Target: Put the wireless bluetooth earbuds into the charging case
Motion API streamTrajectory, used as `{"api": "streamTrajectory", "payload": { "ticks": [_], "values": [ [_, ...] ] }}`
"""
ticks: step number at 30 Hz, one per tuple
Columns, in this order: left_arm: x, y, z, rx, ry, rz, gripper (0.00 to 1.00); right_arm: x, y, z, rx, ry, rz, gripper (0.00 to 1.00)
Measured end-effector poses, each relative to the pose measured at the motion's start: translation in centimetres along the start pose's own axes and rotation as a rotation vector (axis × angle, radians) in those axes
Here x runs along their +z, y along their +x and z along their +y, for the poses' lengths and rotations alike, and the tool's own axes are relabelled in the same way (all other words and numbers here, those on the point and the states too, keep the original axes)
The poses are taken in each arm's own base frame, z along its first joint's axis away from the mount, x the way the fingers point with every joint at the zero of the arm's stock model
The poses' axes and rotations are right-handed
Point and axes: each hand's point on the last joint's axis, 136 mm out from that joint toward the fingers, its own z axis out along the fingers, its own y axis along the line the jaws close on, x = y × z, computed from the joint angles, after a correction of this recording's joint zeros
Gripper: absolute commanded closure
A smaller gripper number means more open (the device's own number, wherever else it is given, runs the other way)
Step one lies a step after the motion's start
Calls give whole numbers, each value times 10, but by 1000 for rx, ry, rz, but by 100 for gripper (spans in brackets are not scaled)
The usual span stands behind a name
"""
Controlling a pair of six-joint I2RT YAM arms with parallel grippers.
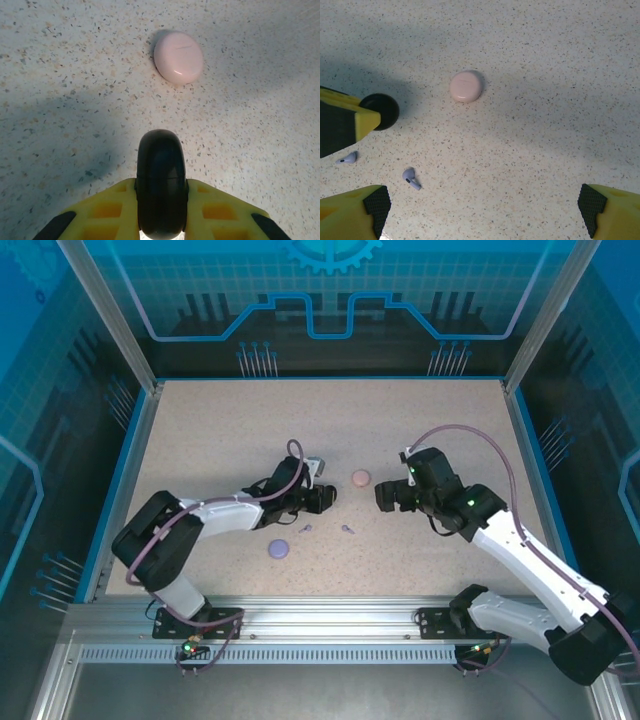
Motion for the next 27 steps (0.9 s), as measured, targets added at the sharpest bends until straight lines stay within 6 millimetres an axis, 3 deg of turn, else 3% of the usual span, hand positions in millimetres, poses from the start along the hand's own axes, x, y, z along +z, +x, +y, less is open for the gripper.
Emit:
{"api": "streamTrajectory", "payload": {
  "ticks": [6,12,19,23,27],
  "values": [
    [22,0,2,-45,-8,45,96,-4,2,-2,3,-4,-11,0],
    [32,8,12,-95,-19,77,80,-4,2,-2,3,-4,-11,0],
    [32,7,18,-122,-29,78,56,-4,2,-1,2,-5,-11,0],
    [29,10,28,-134,-47,79,54,-4,4,-1,1,-10,-2,0],
    [11,9,36,-137,-62,56,49,-7,1,2,-6,-22,11,0]
  ]
}}
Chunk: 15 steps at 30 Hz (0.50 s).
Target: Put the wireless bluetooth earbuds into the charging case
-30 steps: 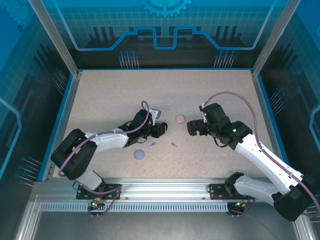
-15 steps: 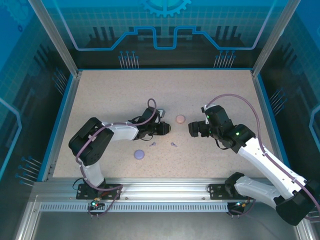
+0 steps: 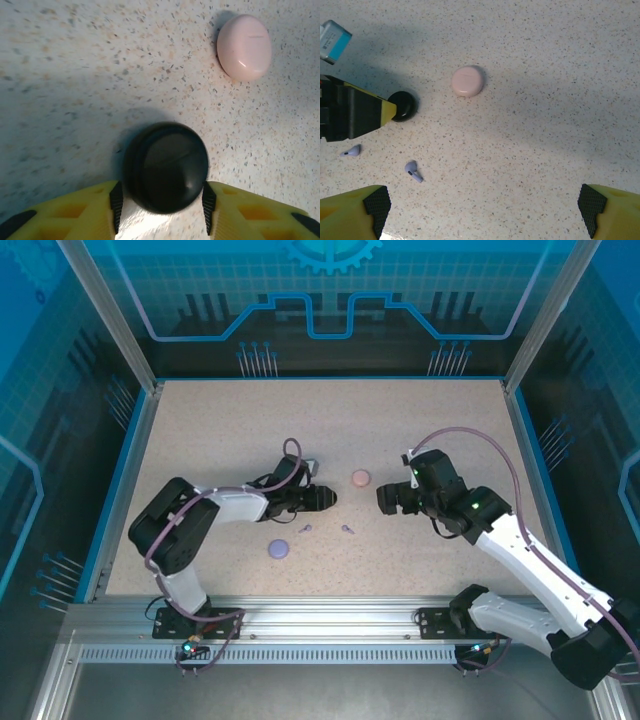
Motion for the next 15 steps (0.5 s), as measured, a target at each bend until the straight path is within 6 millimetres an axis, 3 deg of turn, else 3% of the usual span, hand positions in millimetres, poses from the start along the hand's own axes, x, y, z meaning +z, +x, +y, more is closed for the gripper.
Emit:
{"api": "streamTrajectory", "payload": {
  "ticks": [5,8,15],
  "values": [
    [-49,-29,-5,28,19,-132,42,-6,-11,12,-18,-55,3,0],
    [-88,-50,-12,54,38,-248,38,-6,-17,25,-54,-89,19,0],
    [-180,-73,-10,104,7,-483,25,13,-9,89,-309,-169,148,0]
  ]
}}
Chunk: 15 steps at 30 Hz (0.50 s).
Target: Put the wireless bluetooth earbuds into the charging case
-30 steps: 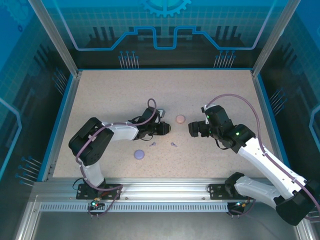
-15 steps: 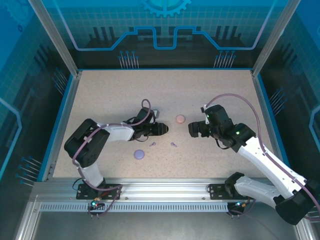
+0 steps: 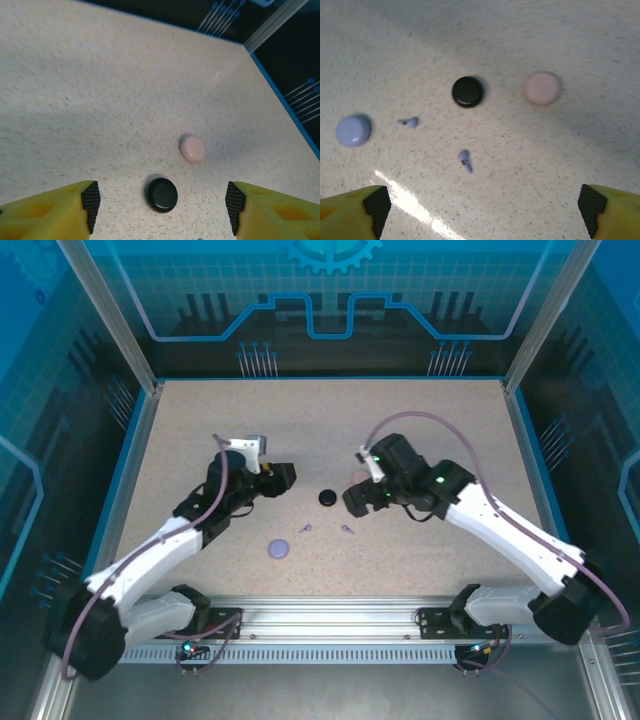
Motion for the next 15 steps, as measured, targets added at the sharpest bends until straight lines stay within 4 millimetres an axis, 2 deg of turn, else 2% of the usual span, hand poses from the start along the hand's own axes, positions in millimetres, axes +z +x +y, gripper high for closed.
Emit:
{"api": "streamTrajectory", "payload": {
  "ticks": [4,7,12,15],
  "values": [
    [-41,-26,10,20,-49,-112,18,25,-2,36,-150,-42,90,0],
    [-67,-38,18,22,-92,-177,9,43,-4,64,-248,-76,144,0],
    [-99,-45,31,23,-159,-242,1,73,1,113,-406,-127,229,0],
    [-111,-46,36,18,-188,-255,1,91,11,133,-472,-138,285,1]
  ]
}}
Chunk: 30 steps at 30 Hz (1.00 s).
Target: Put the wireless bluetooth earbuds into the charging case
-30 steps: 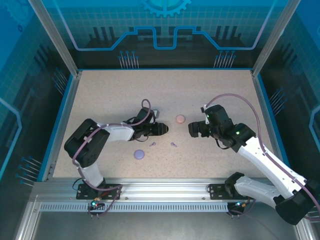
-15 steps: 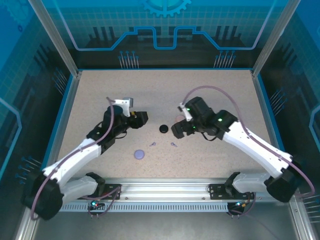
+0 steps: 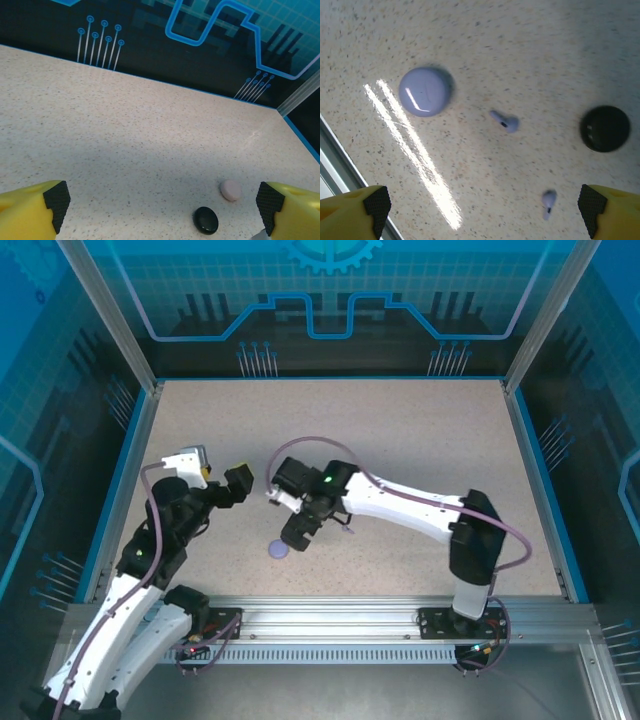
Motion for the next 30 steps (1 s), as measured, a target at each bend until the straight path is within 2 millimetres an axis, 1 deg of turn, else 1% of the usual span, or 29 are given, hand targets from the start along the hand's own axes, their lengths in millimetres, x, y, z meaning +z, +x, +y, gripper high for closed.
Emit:
{"api": "streamTrajectory", "payload": {
  "ticks": [2,6,11,14,17,22,25,30],
  "values": [
    [-7,-4,1,-1,-8,-8,1,12,-2,8,-28,-6,31,2],
    [-23,-21,-2,-5,-10,-50,1,32,-8,18,-55,-12,73,7],
    [-45,-43,-8,-12,6,-116,1,53,-13,27,-75,-15,103,12],
    [-54,-51,-9,-14,7,-140,1,65,-16,34,-87,-18,119,14],
    [-57,-54,-9,-15,6,-143,1,76,-17,39,-97,-21,134,17],
    [-58,-53,-9,-14,3,-135,1,91,-16,44,-111,-19,162,20],
    [-57,-52,-8,-13,0,-130,1,96,-13,45,-113,-16,180,21],
    [-57,-51,-8,-13,-2,-126,1,103,-14,48,-119,-15,195,22]
  ]
}}
